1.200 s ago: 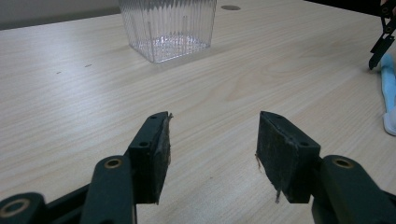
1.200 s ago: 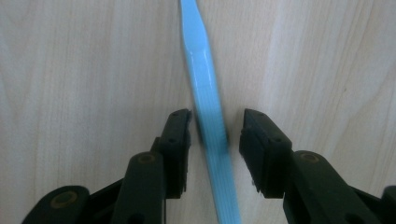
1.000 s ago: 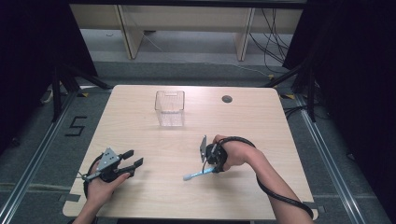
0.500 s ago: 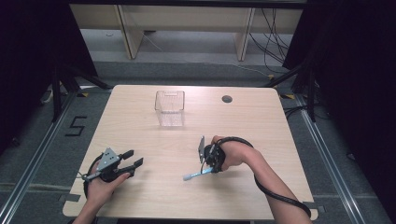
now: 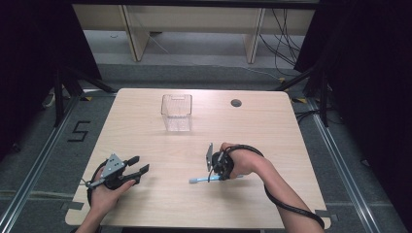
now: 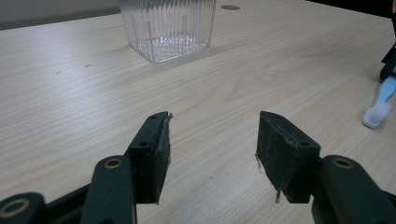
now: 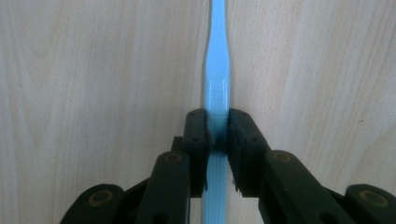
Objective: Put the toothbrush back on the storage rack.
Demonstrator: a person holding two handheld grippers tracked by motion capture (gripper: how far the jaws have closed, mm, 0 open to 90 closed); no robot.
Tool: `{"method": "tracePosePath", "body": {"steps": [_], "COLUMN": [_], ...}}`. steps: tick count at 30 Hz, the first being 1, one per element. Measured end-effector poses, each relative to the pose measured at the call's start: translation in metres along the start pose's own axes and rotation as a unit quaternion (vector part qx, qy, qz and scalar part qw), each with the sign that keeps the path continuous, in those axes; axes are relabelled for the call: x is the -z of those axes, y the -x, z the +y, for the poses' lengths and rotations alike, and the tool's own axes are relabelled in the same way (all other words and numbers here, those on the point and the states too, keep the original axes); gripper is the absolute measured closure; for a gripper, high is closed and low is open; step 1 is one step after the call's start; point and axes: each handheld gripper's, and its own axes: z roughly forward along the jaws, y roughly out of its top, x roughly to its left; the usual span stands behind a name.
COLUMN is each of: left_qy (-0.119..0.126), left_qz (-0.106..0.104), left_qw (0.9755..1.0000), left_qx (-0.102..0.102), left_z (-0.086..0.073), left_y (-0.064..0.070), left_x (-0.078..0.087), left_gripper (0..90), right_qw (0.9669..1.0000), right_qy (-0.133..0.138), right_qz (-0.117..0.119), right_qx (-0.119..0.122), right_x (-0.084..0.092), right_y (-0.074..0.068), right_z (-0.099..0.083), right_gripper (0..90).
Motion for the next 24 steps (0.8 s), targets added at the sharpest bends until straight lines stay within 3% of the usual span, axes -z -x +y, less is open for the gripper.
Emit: {"method": "tracePosePath", "body": {"steps": [3,7,8,9,11,12,14,15,16,17,19,20,21,23,24], "left_qy": [-0.001,0.007,0.009,0.004,0.01,0.007,0.015,0.018,0.016,0.019,0.021,0.025,0.025,0.025,0.026], "left_qz": [0.0,-0.004,-0.005,-0.002,-0.006,-0.003,-0.007,-0.007,-0.004,-0.003,-0.003,-0.006,-0.007,-0.008,-0.009], "left_qw": [1.0,0.9999,0.9999,0.9999,0.9999,0.9999,0.9998,0.9997,0.9997,0.9997,0.9997,0.9996,0.9996,0.9996,0.9995], "left_qx": [0.001,0.007,0.009,0.009,0.012,0.012,0.015,0.016,0.017,0.016,0.015,0.015,0.014,0.013,0.013], "left_z": [0.0,0.0,-0.001,0.0,-0.001,0.0,-0.001,-0.001,-0.001,-0.001,-0.001,-0.001,0.0,0.0,0.0], "left_y": [0.0,-0.002,-0.002,-0.002,-0.003,-0.003,-0.003,-0.003,-0.003,-0.003,-0.003,-0.002,-0.001,-0.001,0.0], "left_x": [0.0,0.0,0.0,0.001,0.0,0.001,0.001,0.001,0.002,0.002,0.002,0.001,0.001,0.001,0.001], "left_gripper": [43.8,43.8,43.8,43.8,43.8,43.5,43.3,42.8,42.8,42.2,41.8,40.7,40.3,39.3,38.9], "right_qw": [1.0,0.9998,0.9998,0.9996,0.9987,0.9973,0.9964,0.9936,0.9936,0.99,0.9883,0.9834,0.9808,0.975,0.9718], "right_qy": [0.005,0.013,0.02,0.02,0.037,0.068,0.078,0.1,0.1,0.111,0.123,0.145,0.153,0.186,0.196], "right_qz": [0.004,0.007,0.007,0.002,-0.006,-0.018,-0.024,-0.034,-0.034,-0.042,-0.048,-0.058,-0.059,-0.072,-0.077], "right_qx": [0.003,-0.011,0.0,-0.021,-0.035,-0.022,-0.022,-0.041,-0.041,-0.076,-0.076,-0.092,-0.106,-0.097,-0.106], "right_x": [0.0,0.0,0.0,0.001,0.004,0.006,0.008,0.013,0.013,0.018,0.019,0.023,0.024,0.025,0.025], "right_y": [0.002,0.0,0.002,-0.001,-0.001,0.002,0.003,0.001,0.001,-0.003,-0.003,-0.005,-0.007,-0.006,-0.007], "right_z": [0.0,-0.002,-0.003,-0.004,-0.008,-0.012,-0.014,-0.019,-0.019,-0.024,-0.026,-0.032,-0.034,-0.039,-0.042], "right_gripper": [78.7,78.7,78.7,78.7,78.7,78.7,78.8,78.7,78.7,78.8,78.7,78.7,78.7,78.7,78.7]}}
